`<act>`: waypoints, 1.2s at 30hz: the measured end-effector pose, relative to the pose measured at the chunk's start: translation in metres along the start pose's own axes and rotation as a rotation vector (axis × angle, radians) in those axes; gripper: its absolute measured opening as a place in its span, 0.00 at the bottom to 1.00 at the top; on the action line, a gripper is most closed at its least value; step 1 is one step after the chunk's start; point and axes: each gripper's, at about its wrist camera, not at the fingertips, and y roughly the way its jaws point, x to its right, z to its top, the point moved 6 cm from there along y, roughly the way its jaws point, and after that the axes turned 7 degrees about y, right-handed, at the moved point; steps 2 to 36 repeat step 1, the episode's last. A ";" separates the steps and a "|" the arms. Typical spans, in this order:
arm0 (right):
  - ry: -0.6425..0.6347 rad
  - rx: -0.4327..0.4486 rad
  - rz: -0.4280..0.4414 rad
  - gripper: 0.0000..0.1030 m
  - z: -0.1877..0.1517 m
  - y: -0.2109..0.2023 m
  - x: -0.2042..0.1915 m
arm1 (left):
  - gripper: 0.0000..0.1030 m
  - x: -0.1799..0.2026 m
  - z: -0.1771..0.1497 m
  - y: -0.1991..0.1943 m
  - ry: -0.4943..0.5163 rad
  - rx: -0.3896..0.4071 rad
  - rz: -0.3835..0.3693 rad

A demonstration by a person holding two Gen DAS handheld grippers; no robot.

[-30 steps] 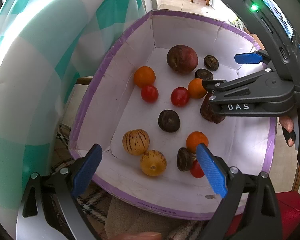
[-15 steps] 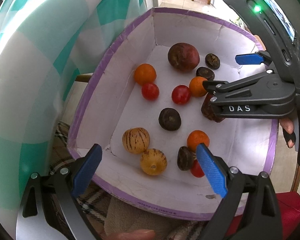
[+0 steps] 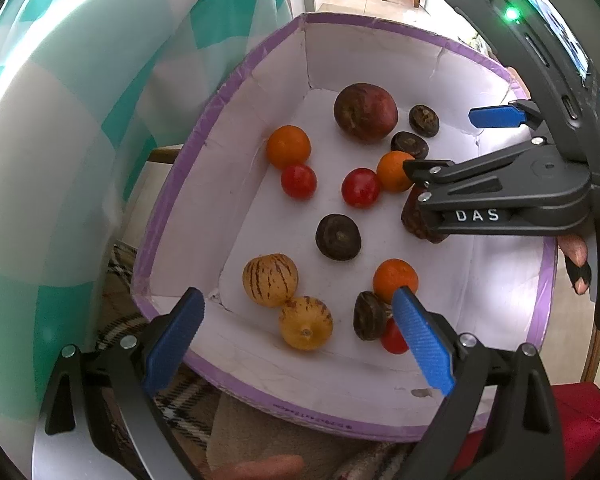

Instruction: Organize fruits

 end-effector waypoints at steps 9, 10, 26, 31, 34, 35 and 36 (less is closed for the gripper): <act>0.000 0.000 0.000 0.84 0.000 0.000 0.000 | 0.92 0.000 0.000 0.000 -0.001 -0.002 -0.001; 0.000 0.000 0.000 0.84 0.000 0.000 0.000 | 0.92 0.000 0.000 0.000 -0.001 -0.002 -0.001; 0.000 0.000 0.000 0.84 0.000 0.000 0.000 | 0.92 0.000 0.000 0.000 -0.001 -0.002 -0.001; 0.000 0.000 0.000 0.84 0.000 0.000 0.000 | 0.92 0.000 0.000 0.000 -0.001 -0.002 -0.001; 0.000 0.000 0.000 0.84 0.000 0.000 0.000 | 0.92 0.000 0.000 0.000 -0.001 -0.002 -0.001; 0.000 0.000 0.000 0.84 0.000 0.000 0.000 | 0.92 0.000 0.000 0.000 -0.001 -0.002 -0.001; 0.000 0.000 0.000 0.84 0.000 0.000 0.000 | 0.92 0.000 0.000 0.000 -0.001 -0.002 -0.001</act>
